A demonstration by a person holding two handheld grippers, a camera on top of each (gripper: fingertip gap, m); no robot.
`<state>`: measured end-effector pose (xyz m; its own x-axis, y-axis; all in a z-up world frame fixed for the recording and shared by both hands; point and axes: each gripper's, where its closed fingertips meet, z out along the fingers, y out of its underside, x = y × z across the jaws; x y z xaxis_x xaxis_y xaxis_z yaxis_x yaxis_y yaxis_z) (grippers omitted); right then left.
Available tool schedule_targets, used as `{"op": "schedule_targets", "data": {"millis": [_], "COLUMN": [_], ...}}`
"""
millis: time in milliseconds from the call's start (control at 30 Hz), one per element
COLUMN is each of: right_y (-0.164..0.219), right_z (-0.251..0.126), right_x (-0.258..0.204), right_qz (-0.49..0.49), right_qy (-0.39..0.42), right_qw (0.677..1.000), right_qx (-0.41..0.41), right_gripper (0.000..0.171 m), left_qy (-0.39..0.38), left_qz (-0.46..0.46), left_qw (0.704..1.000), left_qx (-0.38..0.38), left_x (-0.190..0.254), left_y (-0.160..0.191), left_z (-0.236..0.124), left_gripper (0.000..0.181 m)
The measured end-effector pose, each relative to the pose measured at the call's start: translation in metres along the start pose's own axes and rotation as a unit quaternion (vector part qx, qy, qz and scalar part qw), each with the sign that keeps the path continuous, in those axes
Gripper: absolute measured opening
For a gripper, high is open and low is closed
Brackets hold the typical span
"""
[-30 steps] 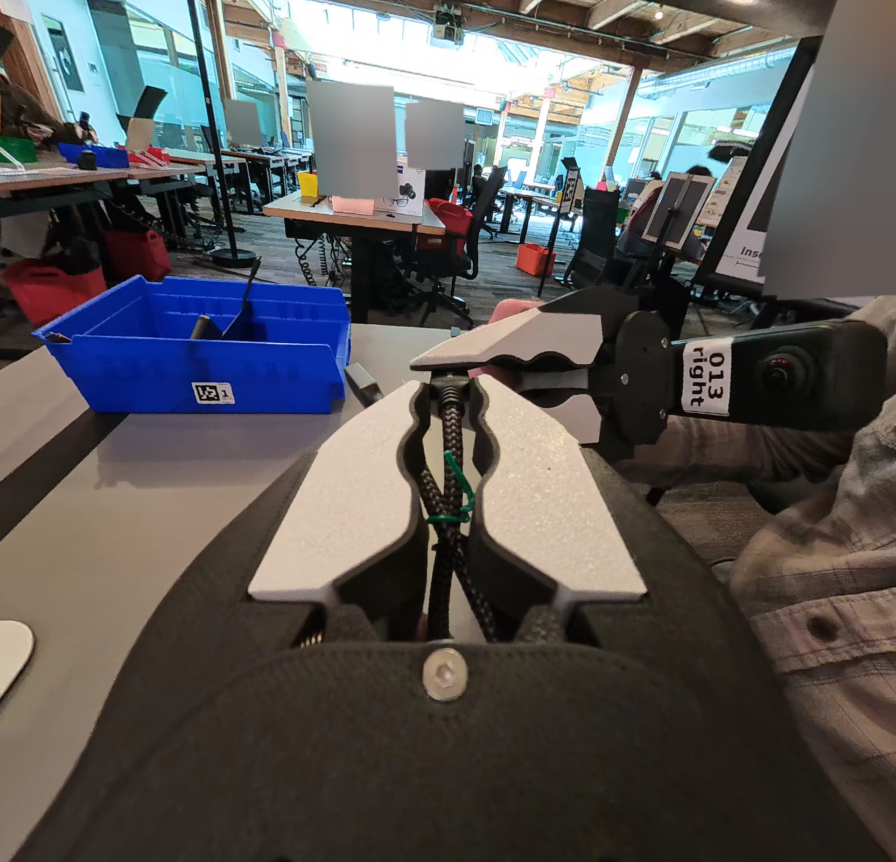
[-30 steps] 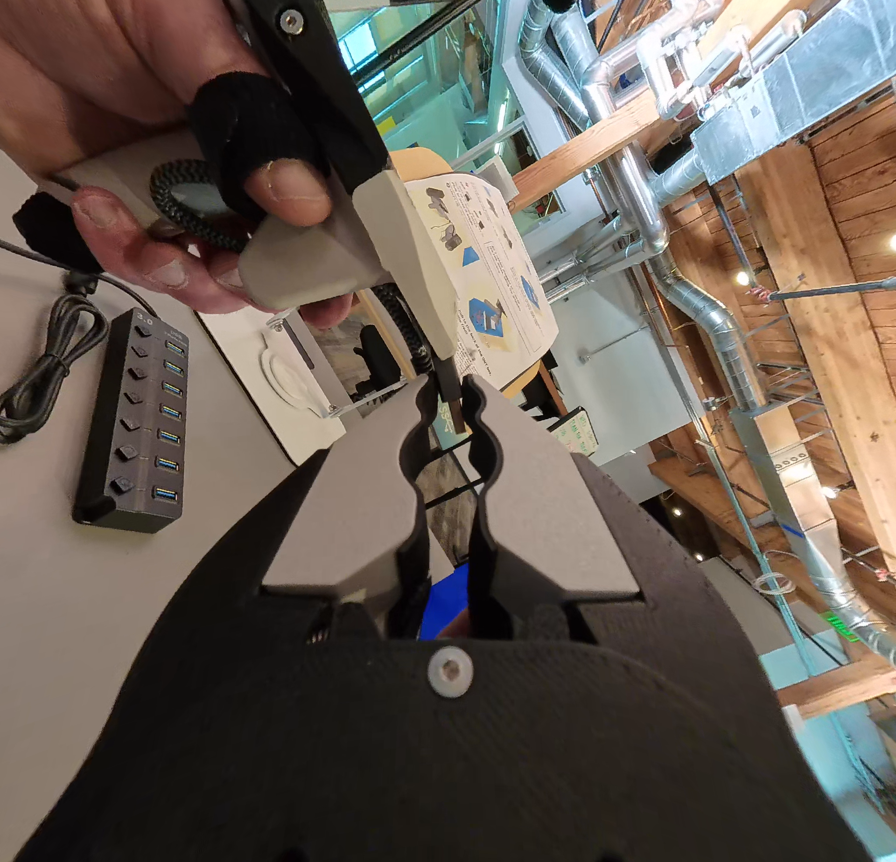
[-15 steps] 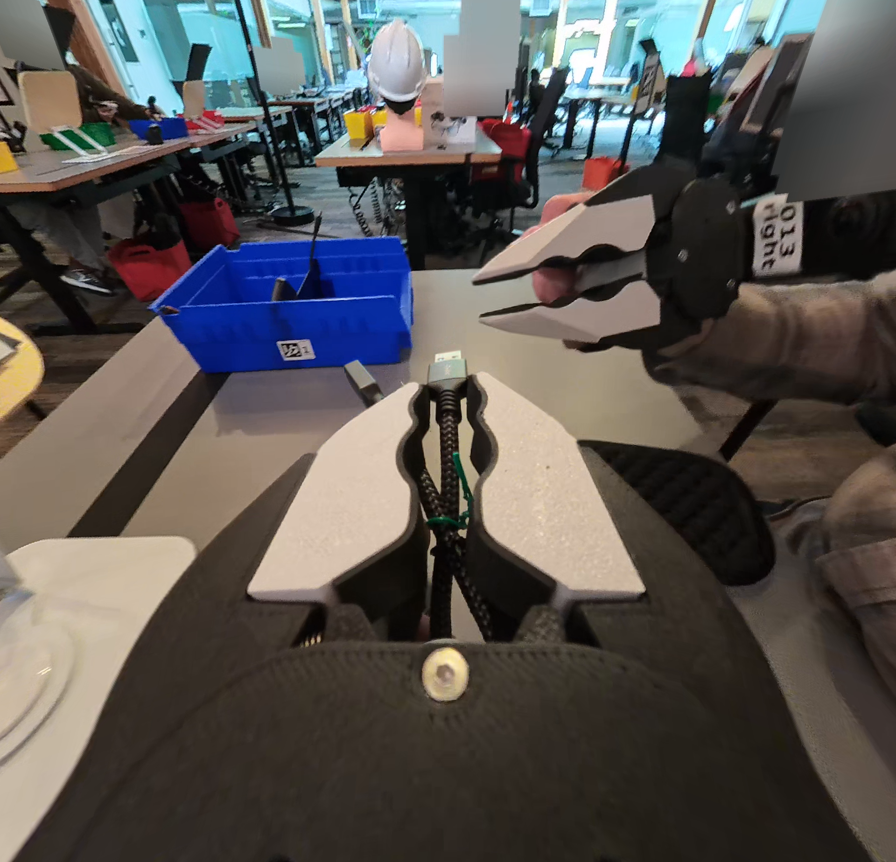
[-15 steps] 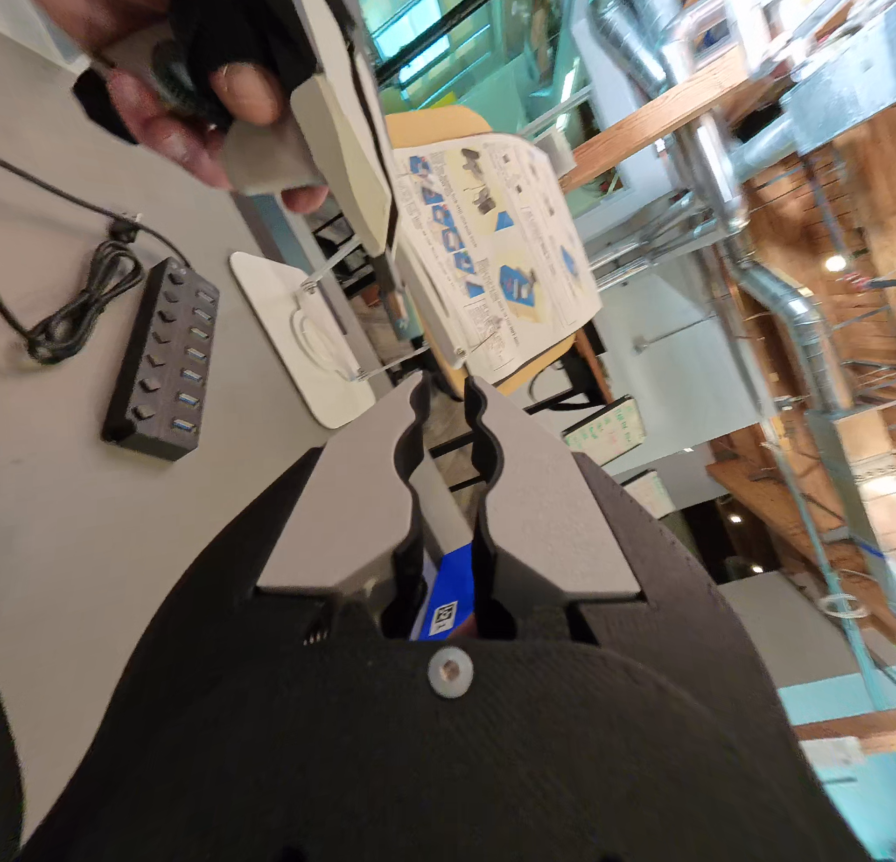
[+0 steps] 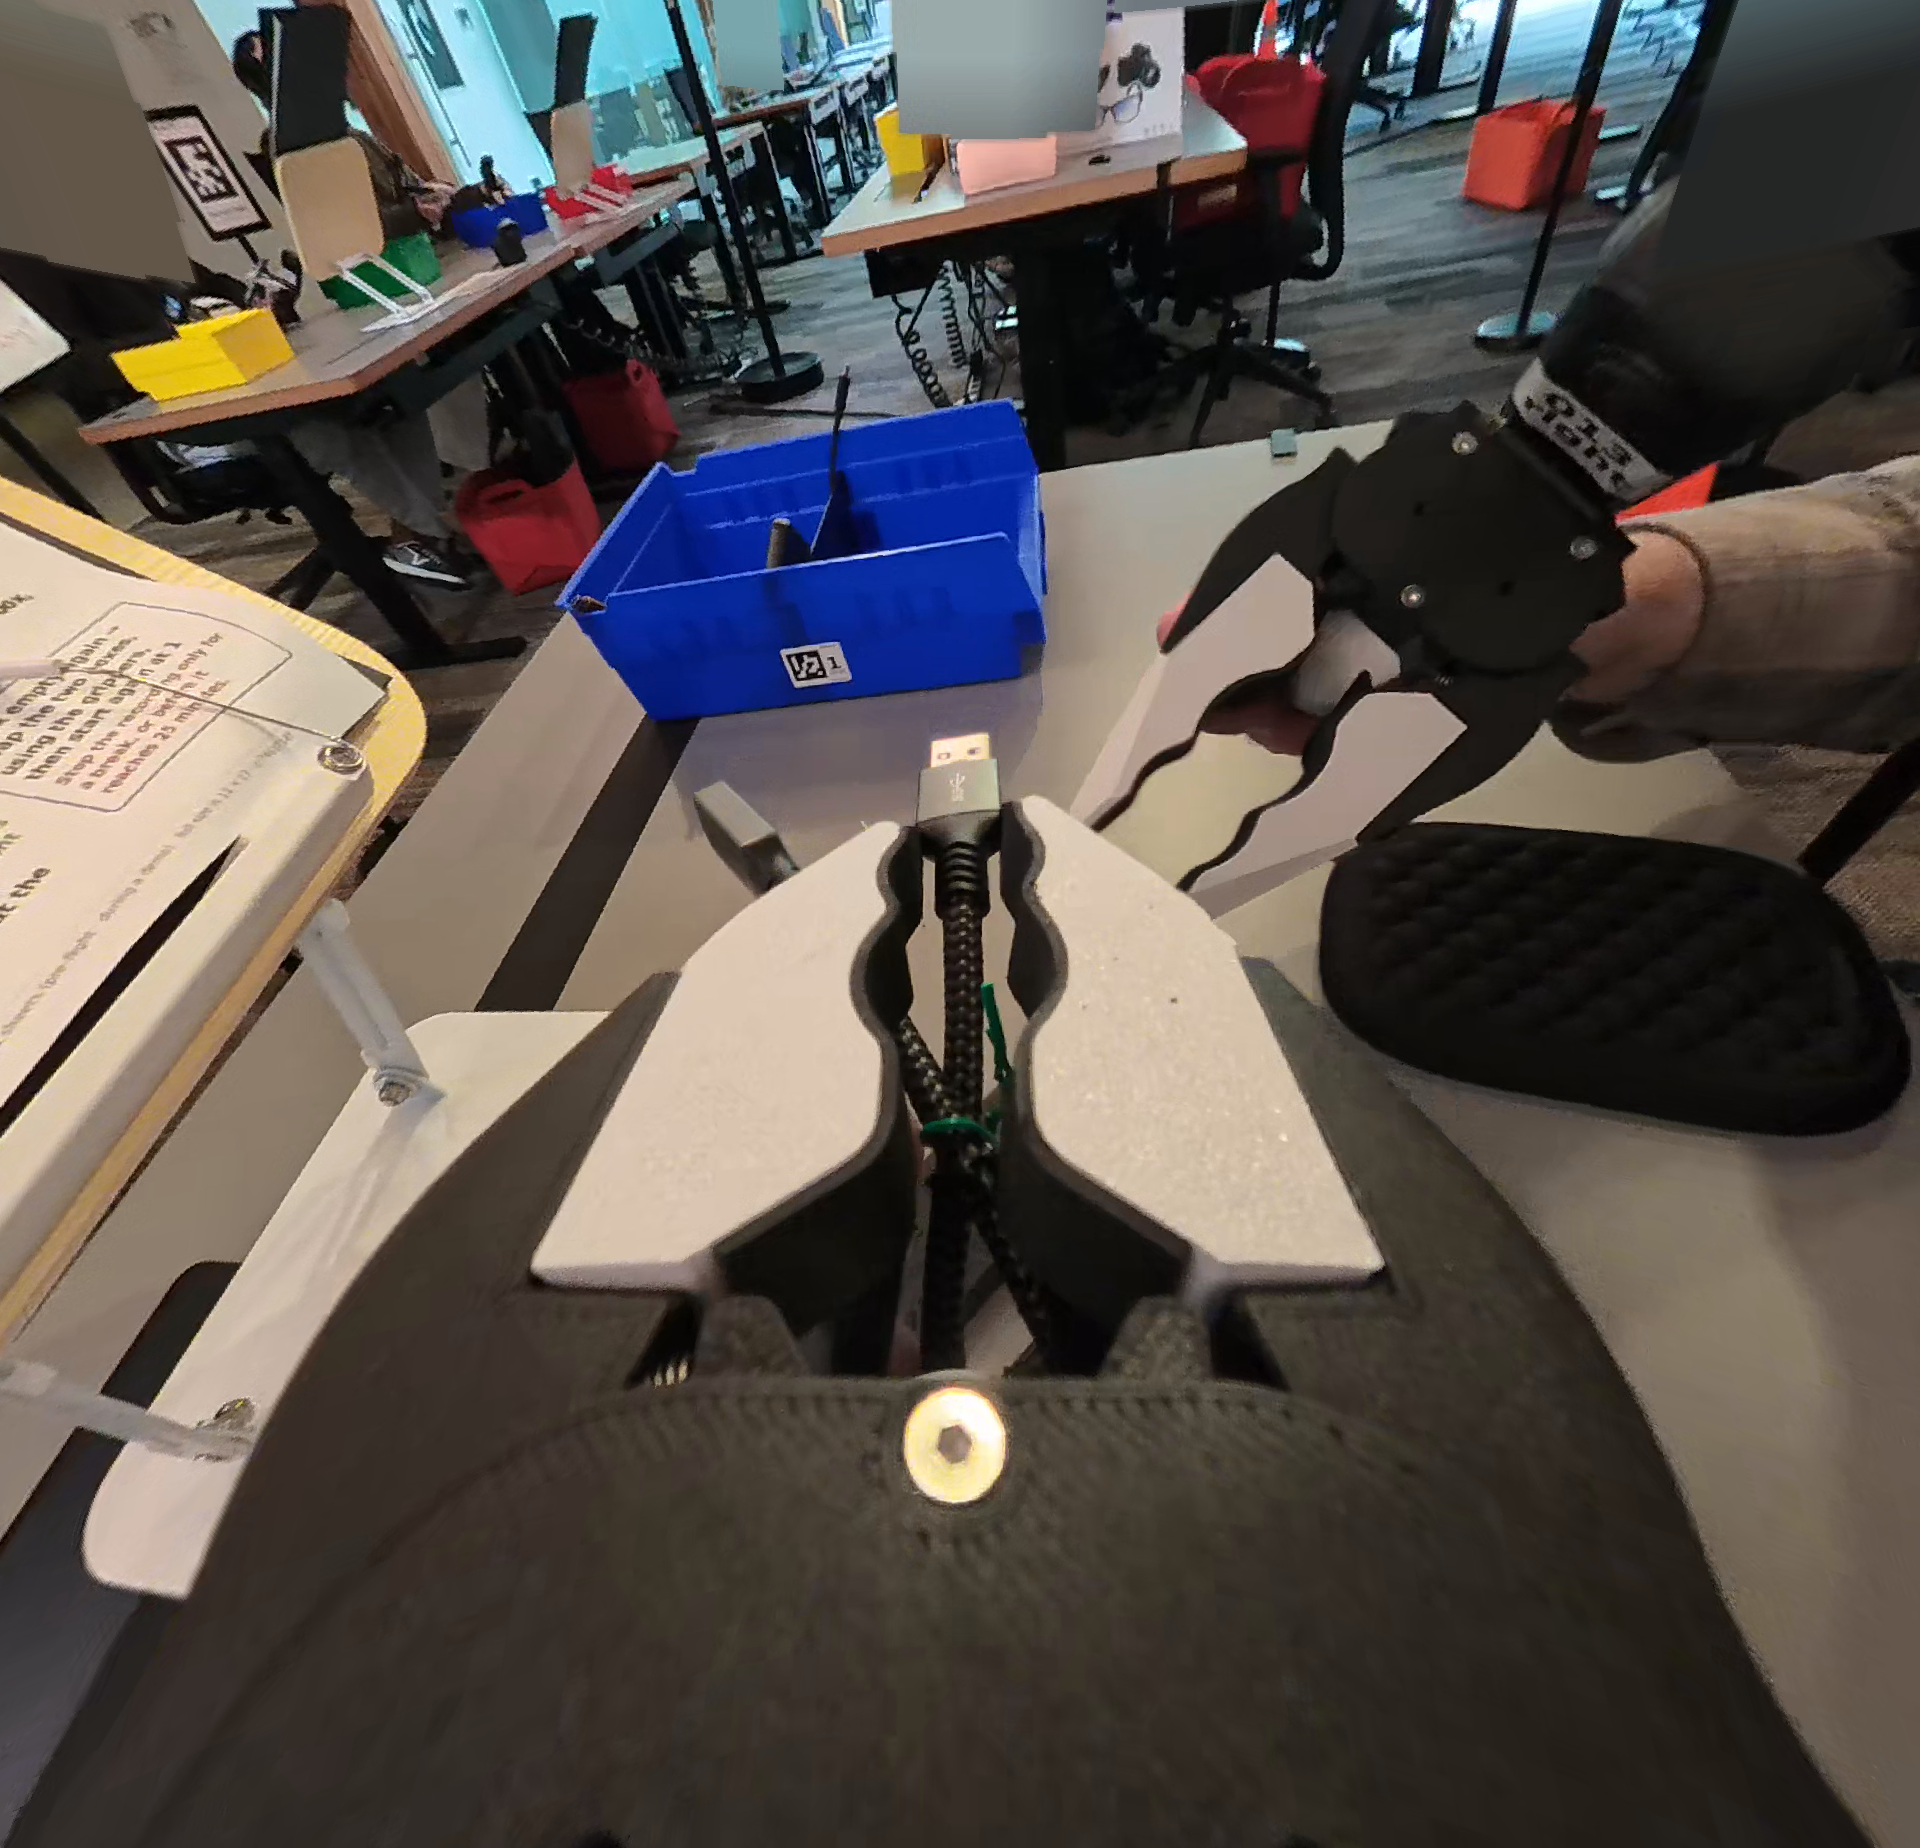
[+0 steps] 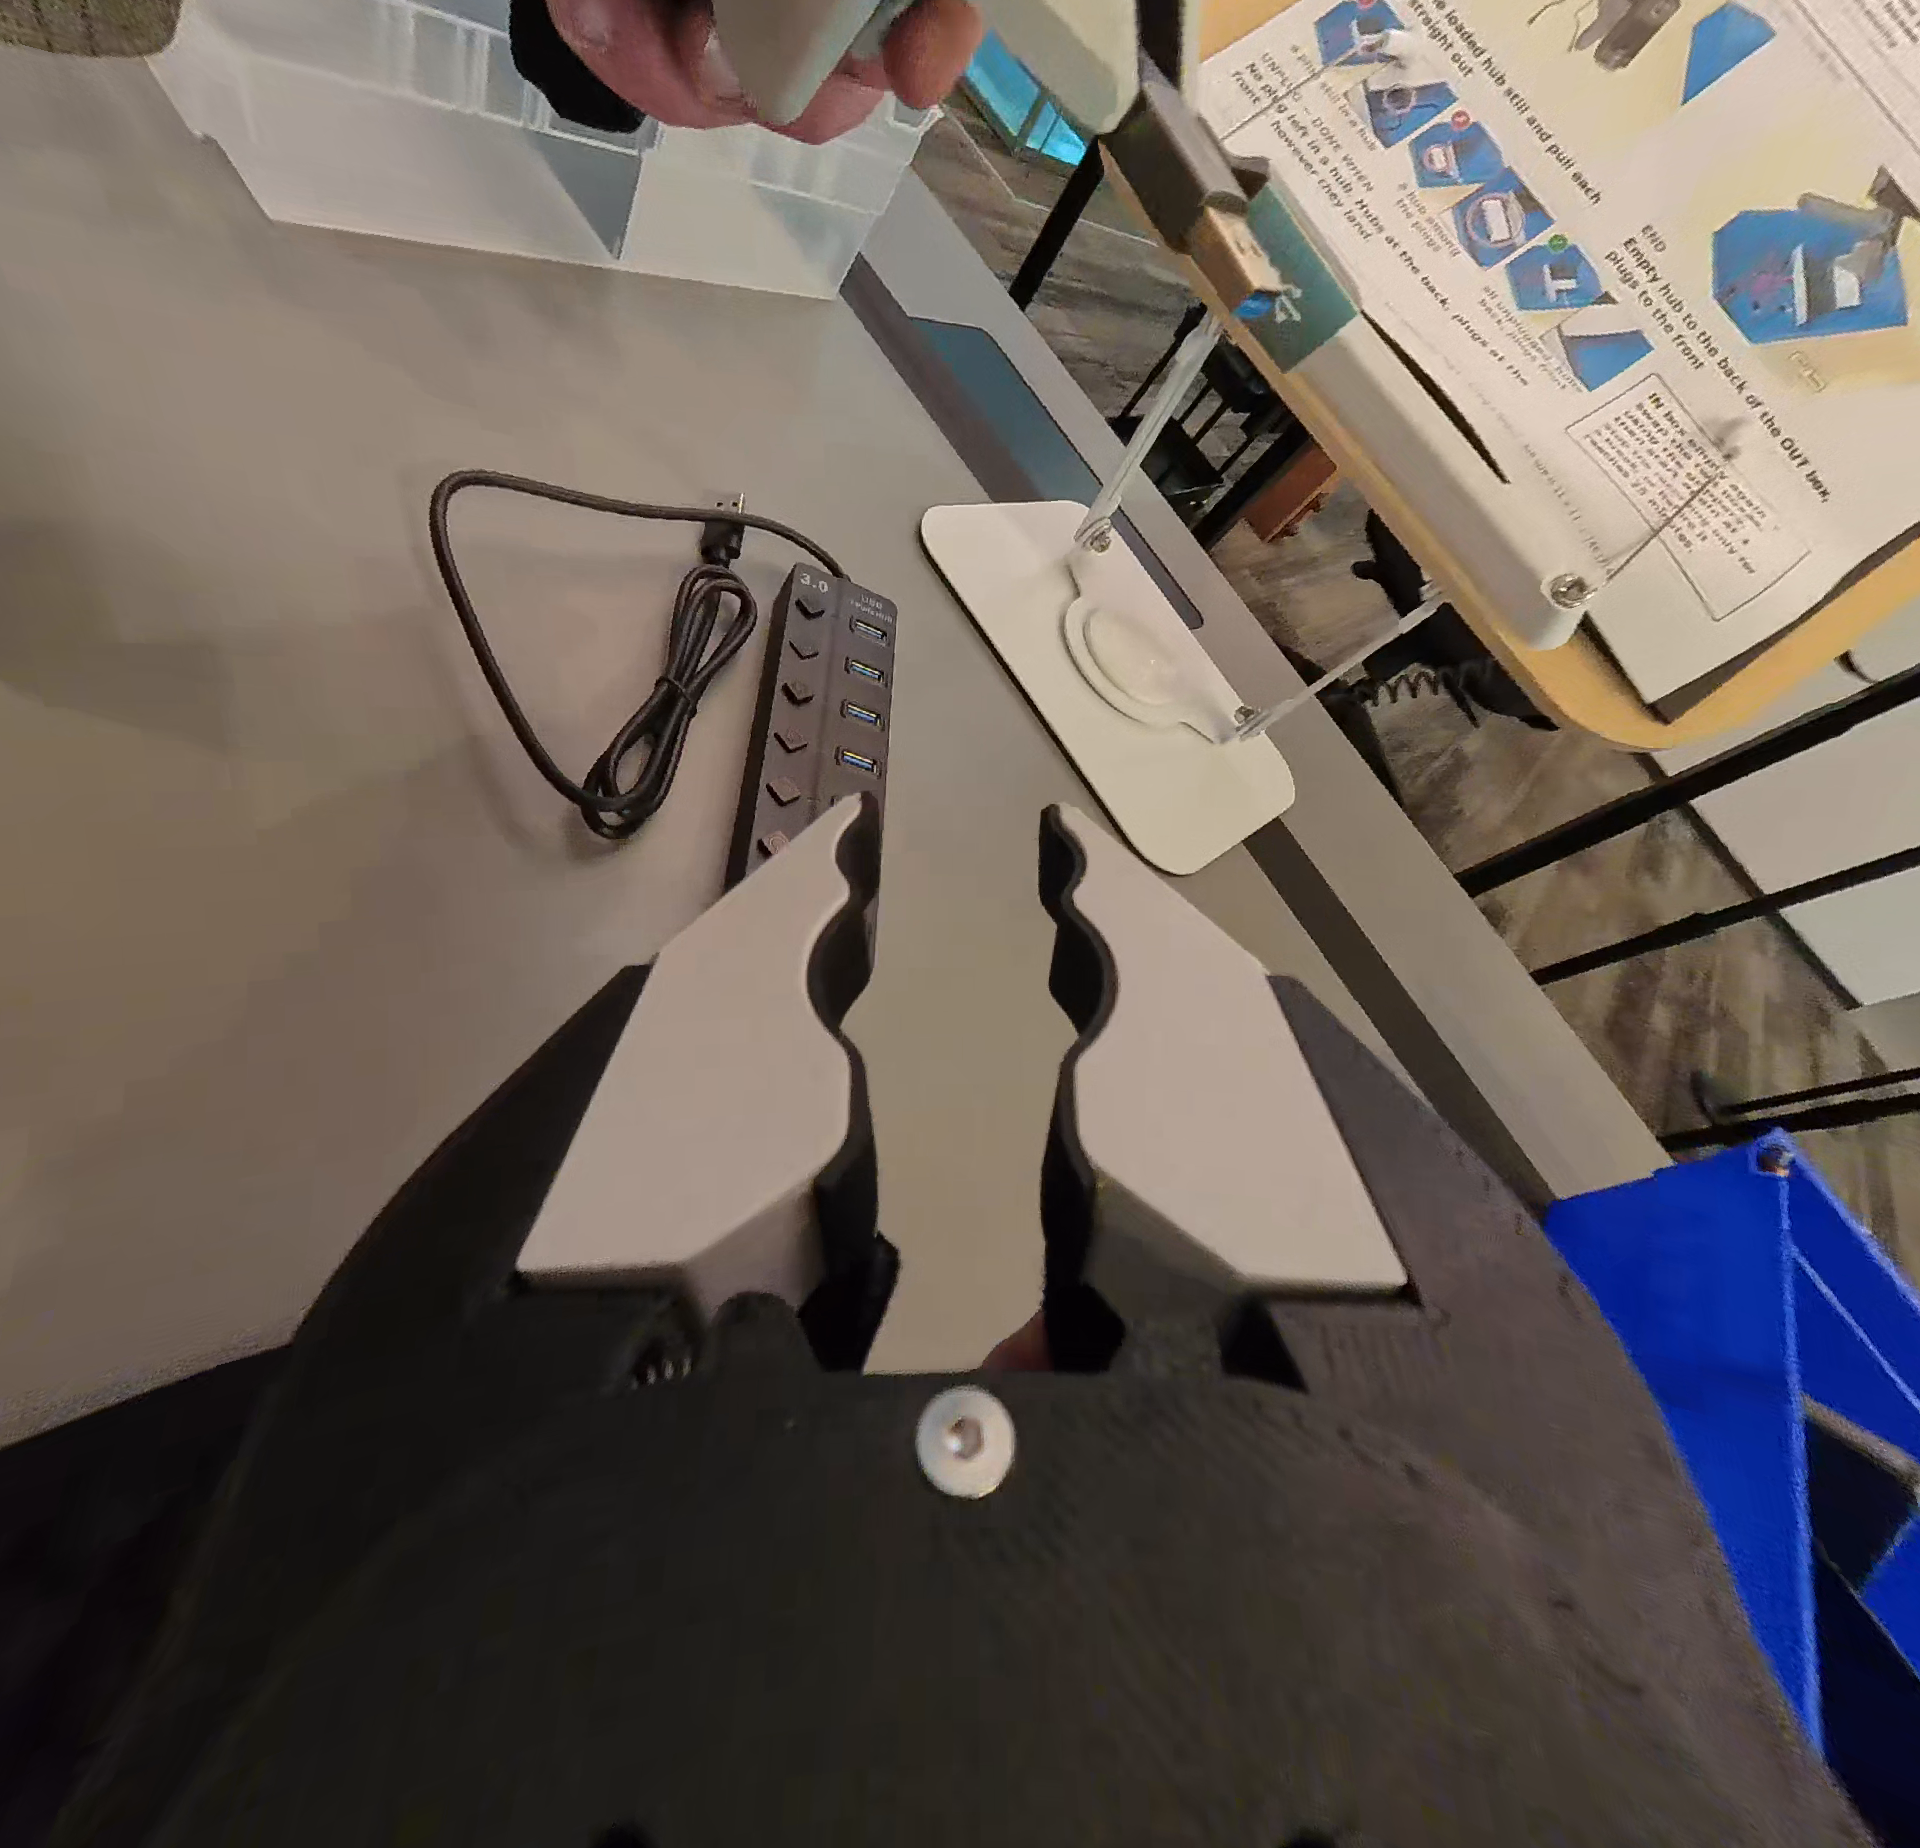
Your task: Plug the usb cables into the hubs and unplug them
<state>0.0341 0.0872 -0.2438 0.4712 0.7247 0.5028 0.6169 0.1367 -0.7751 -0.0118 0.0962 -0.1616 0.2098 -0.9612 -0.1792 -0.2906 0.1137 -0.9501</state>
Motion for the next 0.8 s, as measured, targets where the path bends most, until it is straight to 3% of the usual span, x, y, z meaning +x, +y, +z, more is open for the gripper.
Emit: {"op": "schedule_targets", "data": {"millis": [133,367,600,700,800], "right_y": [0.013,0.069,0.086,0.086,0.086], "right_z": [0.016,0.052,0.075,0.080,0.080], "right_x": [-0.006,-0.043,-0.060,-0.057,-0.056], "right_qz": [0.059,0.151,0.200,0.212,0.205], "right_qy": [-0.040,-0.123,-0.148,-0.139,-0.139], "right_qw": [0.997,0.970,0.954,0.955,0.957], "right_qx": [-0.027,-0.143,-0.166,-0.154,-0.153], "right_gripper": [0.051,0.069,0.065,0.051,0.050], "left_qy": [-0.016,-0.031,-0.038,-0.040,-0.044], "left_qz": [0.009,0.005,0.005,0.005,0.005], "left_qw": [1.000,0.999,0.999,0.999,0.999], "left_qx": [-0.017,-0.015,-0.008,-0.003,0.003], "left_x": [-0.006,-0.015,-0.020,-0.021,-0.023], "left_y": [0.005,0.006,0.002,-0.001,-0.004], "left_z": [-0.002,-0.009,-0.017,-0.020,-0.024], "left_gripper": [0.013,0.014,0.014,0.014,0.014]}}
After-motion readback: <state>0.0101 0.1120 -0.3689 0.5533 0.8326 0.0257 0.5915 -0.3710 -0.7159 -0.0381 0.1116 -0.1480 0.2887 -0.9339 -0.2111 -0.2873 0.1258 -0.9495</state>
